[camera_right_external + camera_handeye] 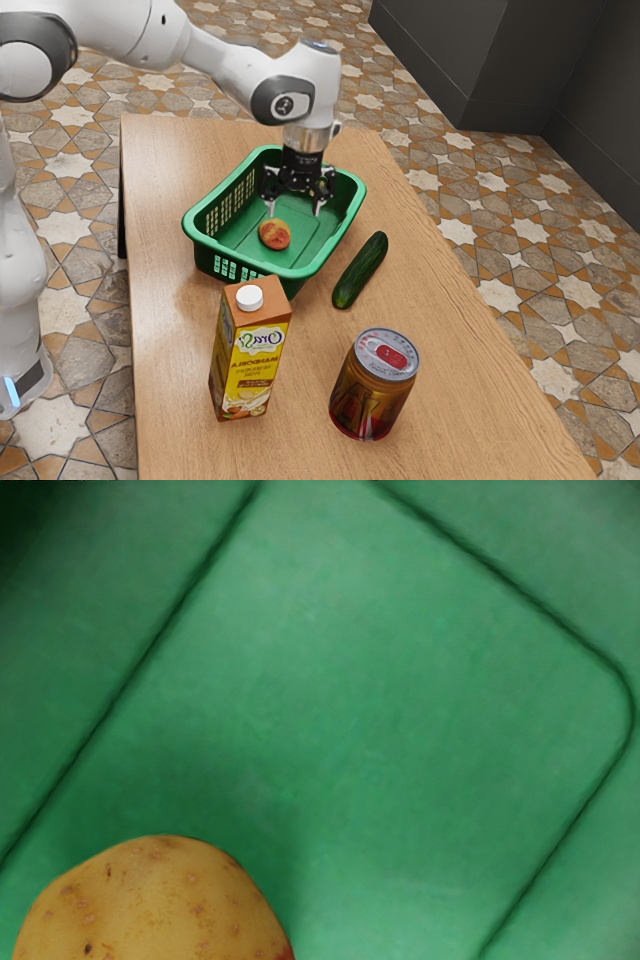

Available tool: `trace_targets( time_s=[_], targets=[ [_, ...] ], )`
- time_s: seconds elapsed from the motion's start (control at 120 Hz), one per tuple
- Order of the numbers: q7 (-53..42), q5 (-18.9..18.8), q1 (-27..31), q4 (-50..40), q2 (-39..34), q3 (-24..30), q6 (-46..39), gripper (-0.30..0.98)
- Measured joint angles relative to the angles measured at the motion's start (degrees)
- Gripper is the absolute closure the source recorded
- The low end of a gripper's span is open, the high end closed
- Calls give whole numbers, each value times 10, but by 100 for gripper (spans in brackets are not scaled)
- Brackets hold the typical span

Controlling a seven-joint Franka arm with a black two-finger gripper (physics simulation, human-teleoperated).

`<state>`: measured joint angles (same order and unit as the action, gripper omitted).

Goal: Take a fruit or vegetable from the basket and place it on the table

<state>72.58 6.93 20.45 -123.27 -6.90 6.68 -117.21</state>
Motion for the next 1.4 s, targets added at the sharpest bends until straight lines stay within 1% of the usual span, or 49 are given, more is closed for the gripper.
trace_targets(
  time_s=[0.083, 0.192, 0.325, 0.425, 0.458, 0.483, 0.608, 1.017, 1.067, 1.167, 1.225, 1.283, 1.325, 1.4],
  targets=[
    [10, 3, -5, 1, 1, 3, -5, 0],
    [46, 31, -4, 0, 0, 4, -8, 0],
    [90, 44, 12, -7, -4, 1, -11, 0],
    [116, 48, 18, -27, -10, 1, -12, 0],
    [124, 49, 18, -30, -10, 1, -12, -3],
    [130, 49, 18, -32, -9, 1, -12, -1],
    [155, 49, 17, -32, 1, 1, -16, 0],
    [209, 57, 11, -33, 32, 4, -36, 0],
    [213, 57, 11, -33, 34, 4, -37, 5],
    [221, 58, 10, -33, 34, 4, -38, 25],
    [224, 59, 10, -32, 34, 4, -37, 30],
    [228, 58, 8, -32, 29, 5, -36, 40],
    [231, 57, 6, -31, 19, 5, -35, 41],
    [236, 54, 1, -31, 3, 4, -36, 36]
  ],
)
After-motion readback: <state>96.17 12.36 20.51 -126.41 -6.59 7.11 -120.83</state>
